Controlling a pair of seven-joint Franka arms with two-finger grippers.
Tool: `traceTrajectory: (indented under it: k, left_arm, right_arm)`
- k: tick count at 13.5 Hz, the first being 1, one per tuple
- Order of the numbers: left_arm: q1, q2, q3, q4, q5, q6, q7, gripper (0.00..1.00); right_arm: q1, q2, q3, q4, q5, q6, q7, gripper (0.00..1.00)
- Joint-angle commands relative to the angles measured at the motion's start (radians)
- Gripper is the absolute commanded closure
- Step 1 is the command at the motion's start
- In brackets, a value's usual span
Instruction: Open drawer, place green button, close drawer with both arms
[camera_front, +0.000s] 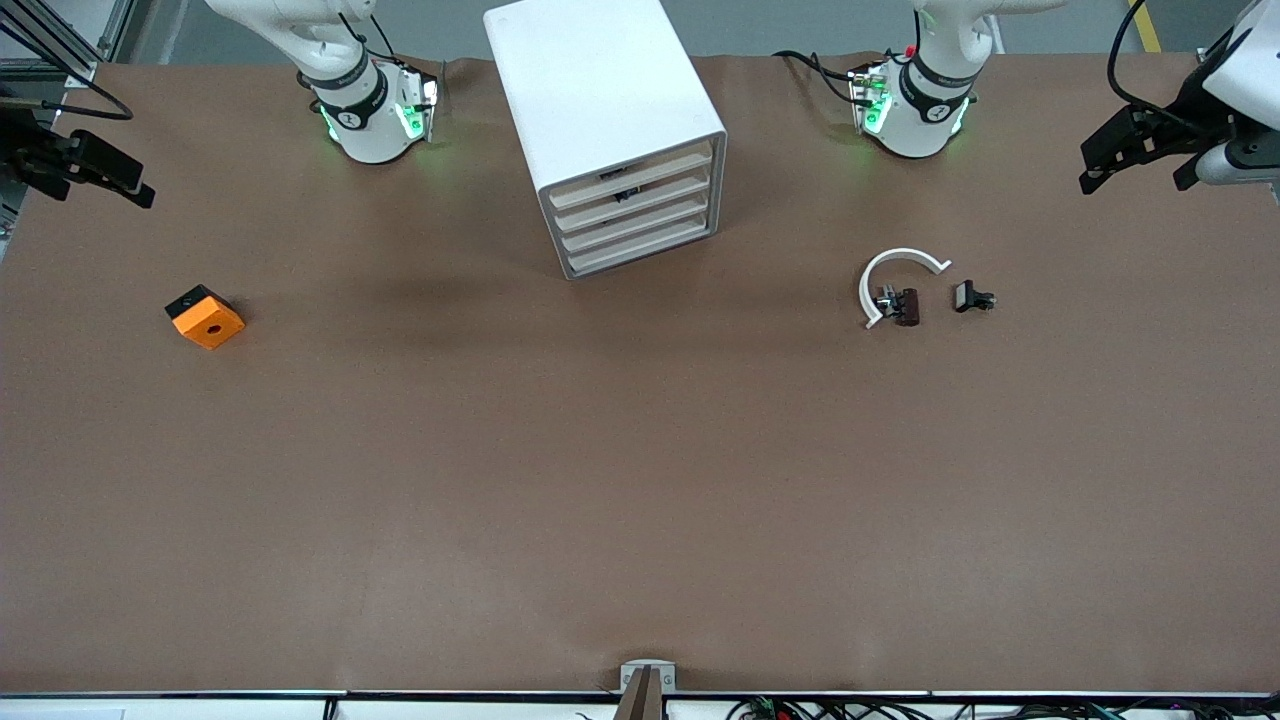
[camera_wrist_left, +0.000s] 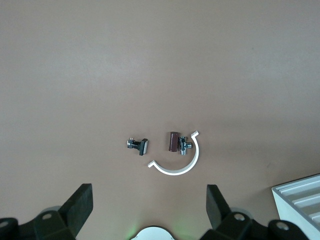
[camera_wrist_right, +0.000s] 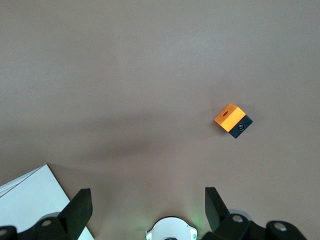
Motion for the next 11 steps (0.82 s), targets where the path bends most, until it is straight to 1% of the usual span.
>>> traceTrajectory:
  k: [1, 4, 5, 11]
  left_arm:
    - [0.005, 0.009, 0.006, 0.023, 0.001, 0.003, 0.003, 0.0]
    - [0.009, 0.064, 0.007, 0.094, 0.029, -0.028, -0.003, 0.0]
    - [0.014, 0.07, 0.007, 0.103, 0.03, -0.037, -0.003, 0.0]
    - [0.029, 0.076, 0.007, 0.102, 0.03, -0.04, 0.0, 0.0]
  right_arm:
    - [-0.012, 0.012, 0.009, 0.03, -0.014, -0.017, -0.013, 0.0]
    - [-0.012, 0.012, 0.008, 0.031, -0.014, -0.018, -0.013, 0.0]
    - [-0.012, 0.012, 0.008, 0.031, -0.014, -0.017, -0.013, 0.0]
    - [-0.012, 0.012, 0.008, 0.031, -0.014, -0.017, -0.013, 0.0]
